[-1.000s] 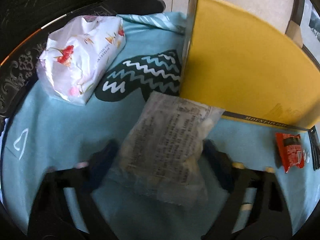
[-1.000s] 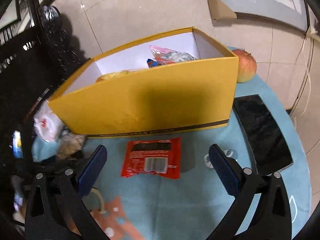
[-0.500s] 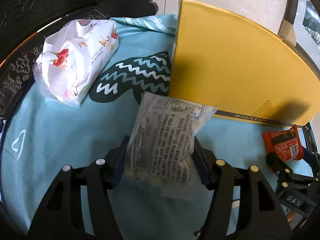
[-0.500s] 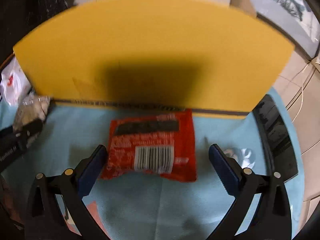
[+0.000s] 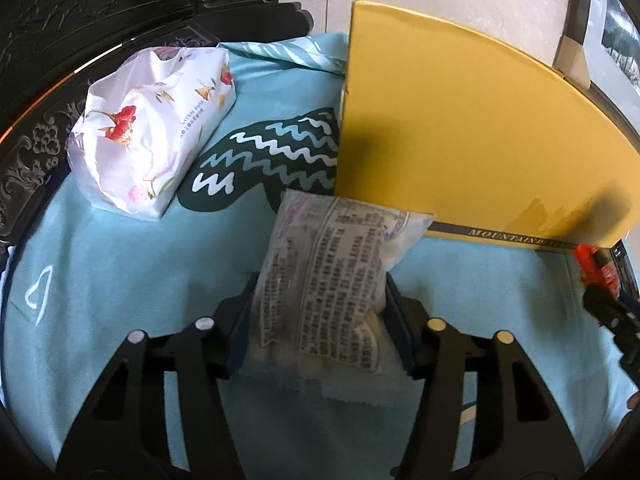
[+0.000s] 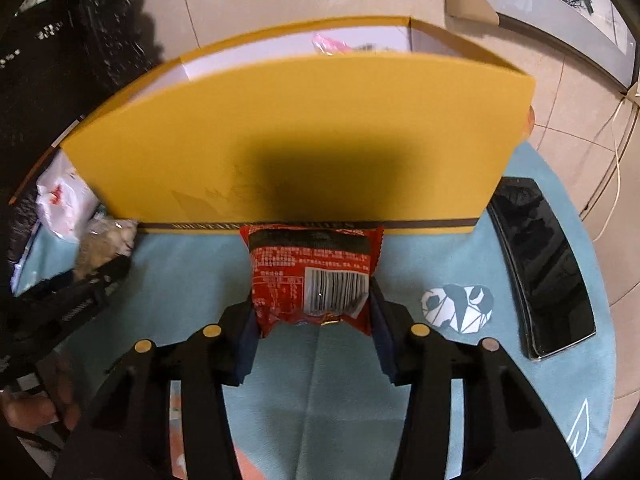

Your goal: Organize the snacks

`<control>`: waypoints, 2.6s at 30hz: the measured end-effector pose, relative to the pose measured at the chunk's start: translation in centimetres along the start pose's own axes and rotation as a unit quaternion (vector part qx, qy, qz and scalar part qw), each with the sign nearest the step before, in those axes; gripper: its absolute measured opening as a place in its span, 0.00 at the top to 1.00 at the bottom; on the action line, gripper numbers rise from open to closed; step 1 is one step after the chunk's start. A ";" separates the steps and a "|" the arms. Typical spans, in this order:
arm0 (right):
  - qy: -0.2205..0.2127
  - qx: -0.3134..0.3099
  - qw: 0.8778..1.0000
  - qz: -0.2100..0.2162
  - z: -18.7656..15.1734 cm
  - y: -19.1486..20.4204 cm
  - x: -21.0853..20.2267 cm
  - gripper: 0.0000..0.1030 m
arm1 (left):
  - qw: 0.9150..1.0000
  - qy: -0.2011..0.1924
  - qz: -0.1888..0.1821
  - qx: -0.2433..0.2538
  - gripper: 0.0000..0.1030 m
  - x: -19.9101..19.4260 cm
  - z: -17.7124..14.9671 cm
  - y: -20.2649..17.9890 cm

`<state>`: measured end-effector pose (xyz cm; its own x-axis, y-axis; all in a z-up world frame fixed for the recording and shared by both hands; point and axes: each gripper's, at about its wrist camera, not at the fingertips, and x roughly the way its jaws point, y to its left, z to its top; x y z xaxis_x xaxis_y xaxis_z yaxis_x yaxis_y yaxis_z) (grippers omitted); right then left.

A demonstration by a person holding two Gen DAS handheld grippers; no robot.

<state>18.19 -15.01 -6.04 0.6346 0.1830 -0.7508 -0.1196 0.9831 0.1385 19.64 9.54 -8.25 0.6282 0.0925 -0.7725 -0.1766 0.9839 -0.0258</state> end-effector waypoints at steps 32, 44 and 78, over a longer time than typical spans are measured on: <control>-0.133 -0.026 0.989 0.050 5.8 0.7 -10.5 0.52 | 0.989 -0.136 -0.055 0.015 0.48 -14.4 6.3 -5.3; -0.094 0.001 0.996 0.003 11.6 -2.0 -2.8 0.51 | 0.997 -0.066 -0.021 0.018 0.47 -5.6 12.5 -10.3; -0.183 0.005 0.983 0.006 0.3 -0.7 -15.3 0.05 | 0.989 -0.146 -0.010 0.031 0.02 -19.6 2.2 -7.6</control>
<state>8.86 -18.52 5.54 0.8658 0.1808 -0.4666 -0.1224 0.9806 0.1529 10.35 0.60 8.54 0.8252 0.1038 -0.5552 -0.1208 0.9927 0.0061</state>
